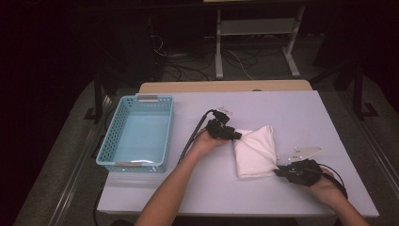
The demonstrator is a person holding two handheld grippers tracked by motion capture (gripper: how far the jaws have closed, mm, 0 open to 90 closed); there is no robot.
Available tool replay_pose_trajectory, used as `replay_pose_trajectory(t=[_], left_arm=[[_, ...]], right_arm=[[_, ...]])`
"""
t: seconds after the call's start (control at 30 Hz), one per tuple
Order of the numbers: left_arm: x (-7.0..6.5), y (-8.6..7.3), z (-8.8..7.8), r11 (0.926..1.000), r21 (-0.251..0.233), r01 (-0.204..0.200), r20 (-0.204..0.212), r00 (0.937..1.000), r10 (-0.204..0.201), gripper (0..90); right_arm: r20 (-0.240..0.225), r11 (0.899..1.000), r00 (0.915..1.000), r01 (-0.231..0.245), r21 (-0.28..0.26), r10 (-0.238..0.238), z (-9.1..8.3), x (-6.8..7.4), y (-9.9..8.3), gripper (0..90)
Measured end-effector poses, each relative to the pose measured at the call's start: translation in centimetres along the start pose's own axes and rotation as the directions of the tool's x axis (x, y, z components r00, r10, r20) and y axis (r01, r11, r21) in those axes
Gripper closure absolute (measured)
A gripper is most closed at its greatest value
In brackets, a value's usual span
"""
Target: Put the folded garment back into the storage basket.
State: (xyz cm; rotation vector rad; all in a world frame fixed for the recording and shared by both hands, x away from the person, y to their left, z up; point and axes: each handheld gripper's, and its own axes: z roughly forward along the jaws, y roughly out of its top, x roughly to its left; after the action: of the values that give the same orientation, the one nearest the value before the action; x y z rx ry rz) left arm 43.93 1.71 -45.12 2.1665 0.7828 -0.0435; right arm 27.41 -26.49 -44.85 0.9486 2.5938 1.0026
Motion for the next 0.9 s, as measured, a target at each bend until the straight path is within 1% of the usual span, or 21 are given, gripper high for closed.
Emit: replay_pose_trajectory(t=[0.1, 0.17, 0.27, 0.33, 0.43, 0.5, 0.6, 0.73, 0.77, 0.87, 0.9], left_arm=[[0.0, 0.0, 0.1, 0.9999, 0.002, 0.01, 0.019, 0.9998, -0.01, 58.2], [0.1, -0.1, 0.1, 0.9998, 0.001, 0.019, 0.038, 0.9991, -0.019, 59.8], [0.3, -0.2, 0.1, 0.9989, -0.001, 0.047, 0.083, 0.9955, -0.047, 67.7], [0.3, -0.2, 0.1, 0.9985, -0.001, 0.054, 0.09, 0.9945, -0.054, 71.5], [0.1, -0.1, 0.1, 0.999, -0.007, 0.045, 0.085, 0.9954, -0.044, 74.9], [-0.1, -0.1, 0.0, 0.9996, -0.009, 0.026, 0.07, 0.9972, -0.025, 77.5], [-0.6, -0.1, -0.1, 0.9998, -0.017, 0.009, 0.047, 0.9989, -0.008, 79.9], [-1.1, 0.1, -0.2, 0.9996, -0.019, -0.02, 0.02, 0.9996, 0.02, 81.3], [-1.2, 0.1, -0.3, 0.9995, -0.018, -0.026, 0.019, 0.9995, 0.026, 81.5], [-1.3, 0.3, -0.6, 0.9992, -0.029, -0.028, 0.022, 0.9993, 0.029, 81.9], [-1.3, 0.4, -0.6, 0.999, -0.032, -0.032, 0.022, 0.9992, 0.033, 81.9]], right_arm=[[-0.001, 1.0, 1.0, -0.002, 0.001, 0.002, 0.0, 0.0, 0.0, 80.2], [-0.001, 1.0, 1.0, -0.003, 0.0, 0.003, 0.0, 0.0, 0.0, 80.2], [0.004, 1.0, 1.0, -0.001, 0.002, 0.001, 0.0, 0.1, 0.0, 80.2], [0.009, 1.0, 1.0, 0.0, 0.005, 0.0, 0.0, 0.2, 0.1, 80.1], [0.015, 1.0, 0.9999, 0.008, 0.009, -0.009, 0.0, 0.2, 0.1, 80.1], [0.019, 1.0, 0.9996, 0.019, 0.012, -0.019, 0.0, 0.3, 0.2, 80.0], [0.03, 0.999, 0.9988, 0.038, 0.023, -0.038, 0.1, 0.5, 0.3, 80.1], [0.027, 0.999, 0.9992, 0.029, 0.014, -0.03, 0.1, 0.5, 0.3, 81.9], [0.022, 1.0, 0.9995, 0.024, 0.009, -0.025, 0.0, 0.4, 0.3, 82.2], [0.007, 1.0, 0.9999, 0.011, -0.016, -0.011, 0.0, 0.3, 0.4, 82.5], [-0.001, 1.0, 1.0, 0.002, -0.031, -0.002, -0.1, 0.2, 0.6, 82.5]])
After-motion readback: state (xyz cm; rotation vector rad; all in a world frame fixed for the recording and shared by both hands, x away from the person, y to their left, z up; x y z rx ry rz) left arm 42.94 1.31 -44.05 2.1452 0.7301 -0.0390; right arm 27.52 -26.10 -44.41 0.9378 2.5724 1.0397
